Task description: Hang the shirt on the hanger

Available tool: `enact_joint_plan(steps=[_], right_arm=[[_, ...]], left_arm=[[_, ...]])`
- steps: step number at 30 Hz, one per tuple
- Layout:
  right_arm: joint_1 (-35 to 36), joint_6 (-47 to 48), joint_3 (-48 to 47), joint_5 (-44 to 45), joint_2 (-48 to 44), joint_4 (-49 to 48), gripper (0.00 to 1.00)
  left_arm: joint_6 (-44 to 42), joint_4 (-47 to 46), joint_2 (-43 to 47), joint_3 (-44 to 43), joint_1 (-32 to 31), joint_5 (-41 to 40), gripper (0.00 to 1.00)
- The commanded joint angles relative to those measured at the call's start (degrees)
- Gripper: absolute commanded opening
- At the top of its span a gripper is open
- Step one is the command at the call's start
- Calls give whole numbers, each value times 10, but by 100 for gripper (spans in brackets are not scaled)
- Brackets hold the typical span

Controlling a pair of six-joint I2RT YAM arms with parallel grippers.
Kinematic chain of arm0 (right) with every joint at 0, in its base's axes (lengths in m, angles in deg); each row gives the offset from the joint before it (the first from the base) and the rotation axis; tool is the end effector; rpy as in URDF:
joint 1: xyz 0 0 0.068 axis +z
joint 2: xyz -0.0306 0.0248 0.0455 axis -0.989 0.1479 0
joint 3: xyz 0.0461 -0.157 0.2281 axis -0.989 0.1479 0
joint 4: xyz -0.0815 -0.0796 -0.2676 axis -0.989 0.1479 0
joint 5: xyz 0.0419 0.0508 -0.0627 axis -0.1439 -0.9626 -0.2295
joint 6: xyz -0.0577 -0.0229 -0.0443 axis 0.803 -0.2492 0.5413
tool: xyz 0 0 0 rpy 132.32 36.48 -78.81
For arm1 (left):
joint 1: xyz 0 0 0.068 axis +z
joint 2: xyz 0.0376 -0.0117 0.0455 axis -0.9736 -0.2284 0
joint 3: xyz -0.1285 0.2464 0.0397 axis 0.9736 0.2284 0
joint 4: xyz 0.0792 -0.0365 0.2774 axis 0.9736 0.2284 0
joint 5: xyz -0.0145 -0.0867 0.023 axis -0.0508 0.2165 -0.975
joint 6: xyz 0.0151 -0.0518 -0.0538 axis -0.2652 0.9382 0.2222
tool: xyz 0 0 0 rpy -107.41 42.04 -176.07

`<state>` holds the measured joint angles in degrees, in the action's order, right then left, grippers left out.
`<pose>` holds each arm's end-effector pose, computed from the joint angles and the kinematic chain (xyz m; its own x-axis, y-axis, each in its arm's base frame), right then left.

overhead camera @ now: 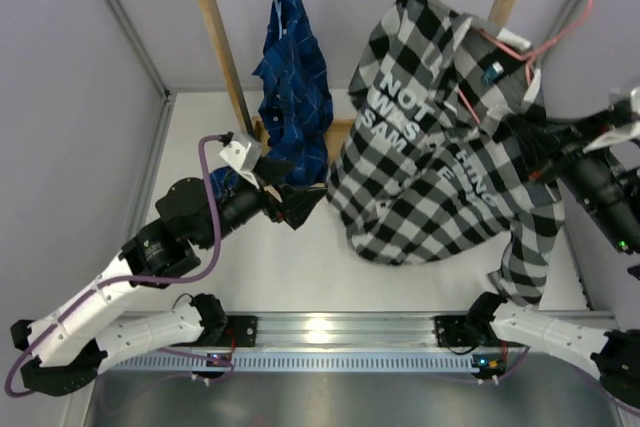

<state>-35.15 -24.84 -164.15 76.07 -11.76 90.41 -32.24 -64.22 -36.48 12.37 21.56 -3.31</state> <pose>0.0649 0.0362 0.5876 0.1388 0.0428 -0.9894 -0.4394 0.8980 -0.0228 0.1247 -0.1682 0.4537 -0.1718 -0.2028 -0.9640 0.7401 0.6192 -0.2621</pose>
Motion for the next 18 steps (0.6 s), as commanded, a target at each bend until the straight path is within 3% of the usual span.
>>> enact_joint_plan(steps=[1, 4, 7, 11, 18], right_arm=[[8, 31, -82, 25, 63, -155, 0], [8, 48, -113, 16, 94, -178, 0], [8, 71, -64, 28, 83, -244, 0], [8, 77, 70, 10, 46, -320, 0], [8, -28, 361, -20, -61, -388, 0]], left_arm=[[3, 40, 26, 13, -1, -53, 98], [-8, 85, 50, 13, -1, -67, 98], [-18, 122, 80, 24, 0, -66, 98], [-19, 151, 126, 58, 0, -60, 98], [-19, 164, 179, 115, -1, -38, 98]])
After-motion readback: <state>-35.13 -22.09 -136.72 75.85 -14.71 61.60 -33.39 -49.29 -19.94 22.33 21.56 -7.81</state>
